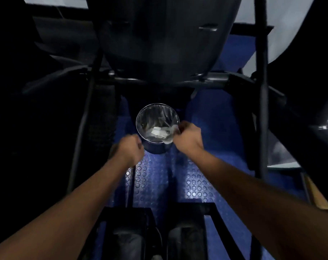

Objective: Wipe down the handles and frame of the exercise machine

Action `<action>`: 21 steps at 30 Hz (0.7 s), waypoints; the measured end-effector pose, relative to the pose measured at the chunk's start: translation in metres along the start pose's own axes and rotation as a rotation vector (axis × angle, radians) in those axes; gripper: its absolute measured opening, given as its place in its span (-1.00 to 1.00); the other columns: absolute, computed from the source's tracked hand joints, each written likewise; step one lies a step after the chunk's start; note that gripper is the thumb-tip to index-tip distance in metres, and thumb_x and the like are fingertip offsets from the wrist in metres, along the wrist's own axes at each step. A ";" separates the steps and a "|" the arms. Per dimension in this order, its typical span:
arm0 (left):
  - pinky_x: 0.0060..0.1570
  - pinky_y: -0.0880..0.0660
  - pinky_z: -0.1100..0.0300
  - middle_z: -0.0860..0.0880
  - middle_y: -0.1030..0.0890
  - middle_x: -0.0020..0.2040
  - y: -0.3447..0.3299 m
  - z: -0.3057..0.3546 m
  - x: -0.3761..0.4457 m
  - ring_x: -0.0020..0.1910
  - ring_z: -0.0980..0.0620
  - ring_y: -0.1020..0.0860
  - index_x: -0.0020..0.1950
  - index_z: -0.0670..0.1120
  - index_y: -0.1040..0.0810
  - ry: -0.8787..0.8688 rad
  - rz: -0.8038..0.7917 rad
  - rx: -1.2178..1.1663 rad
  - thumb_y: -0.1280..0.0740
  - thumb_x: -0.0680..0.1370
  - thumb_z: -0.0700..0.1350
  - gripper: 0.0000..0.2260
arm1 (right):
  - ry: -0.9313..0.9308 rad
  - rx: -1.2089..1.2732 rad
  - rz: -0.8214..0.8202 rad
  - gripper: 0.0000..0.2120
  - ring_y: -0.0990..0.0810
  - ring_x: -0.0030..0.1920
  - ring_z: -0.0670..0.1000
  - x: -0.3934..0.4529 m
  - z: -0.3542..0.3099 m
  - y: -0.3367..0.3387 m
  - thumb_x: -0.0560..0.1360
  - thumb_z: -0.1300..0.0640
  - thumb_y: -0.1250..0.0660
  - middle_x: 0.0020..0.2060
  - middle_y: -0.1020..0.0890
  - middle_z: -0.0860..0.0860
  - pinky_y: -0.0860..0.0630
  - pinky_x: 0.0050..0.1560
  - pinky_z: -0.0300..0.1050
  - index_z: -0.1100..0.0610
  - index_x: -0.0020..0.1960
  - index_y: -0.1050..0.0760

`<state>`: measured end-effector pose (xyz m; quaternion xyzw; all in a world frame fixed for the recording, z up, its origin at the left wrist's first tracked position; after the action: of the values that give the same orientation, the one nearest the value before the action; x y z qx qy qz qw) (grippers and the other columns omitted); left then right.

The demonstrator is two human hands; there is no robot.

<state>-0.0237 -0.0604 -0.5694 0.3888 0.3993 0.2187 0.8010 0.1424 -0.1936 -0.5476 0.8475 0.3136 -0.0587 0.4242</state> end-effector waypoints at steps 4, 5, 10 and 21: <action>0.17 -0.56 -0.02 -0.13 -0.65 0.16 0.003 -0.002 0.056 0.13 -0.22 -0.62 0.10 -0.03 -0.62 -0.028 0.022 0.086 -0.25 0.58 -0.07 -0.81 | -0.010 0.032 0.003 -0.78 -0.51 -0.28 -0.13 0.042 0.001 -0.039 0.47 0.26 -0.27 -0.35 -0.52 -0.14 -0.32 -0.32 -0.43 0.07 -0.33 -0.46; 0.17 -0.56 -0.04 -0.15 -0.65 0.18 0.003 0.000 0.066 0.14 -0.24 -0.62 0.10 -0.03 -0.61 -0.037 0.026 0.104 -0.23 0.58 -0.06 -0.80 | 0.007 0.005 -0.003 -0.80 -0.51 -0.24 -0.10 0.051 -0.001 -0.046 0.47 0.27 -0.28 -0.31 -0.53 -0.10 -0.32 -0.30 -0.42 0.06 -0.29 -0.50; 0.17 -0.56 -0.05 -0.18 -0.63 0.20 -0.004 0.001 0.105 0.18 -0.26 -0.60 0.18 -0.05 -0.59 -0.052 0.028 0.138 -0.23 0.59 -0.03 -0.75 | 0.085 -0.049 -0.041 -0.80 -0.49 -0.22 0.00 0.090 -0.008 -0.074 0.48 0.19 -0.31 -0.37 -0.52 0.06 -0.42 -0.23 -0.21 0.12 -0.32 -0.49; 0.15 -0.56 -0.08 -0.18 -0.65 0.11 -0.038 -0.013 0.138 0.12 -0.25 -0.61 0.07 -0.07 -0.60 -0.082 -0.038 0.103 -0.26 0.51 0.01 -0.75 | -0.015 0.004 -0.167 -0.72 -0.65 0.11 0.10 0.128 0.021 -0.132 0.44 0.30 -0.33 0.10 -0.67 0.09 -0.58 0.15 -0.12 0.11 0.10 -0.62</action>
<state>0.0483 0.0137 -0.6690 0.4307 0.3843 0.1666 0.7994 0.1709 -0.0896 -0.6982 0.8189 0.3797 -0.1009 0.4185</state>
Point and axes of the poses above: each hand's wrist, its own x-axis towards the middle knuckle, its own y-axis out of the back of the hand, z = x × y, the point moved 8 cm from there along x, towards the middle knuckle
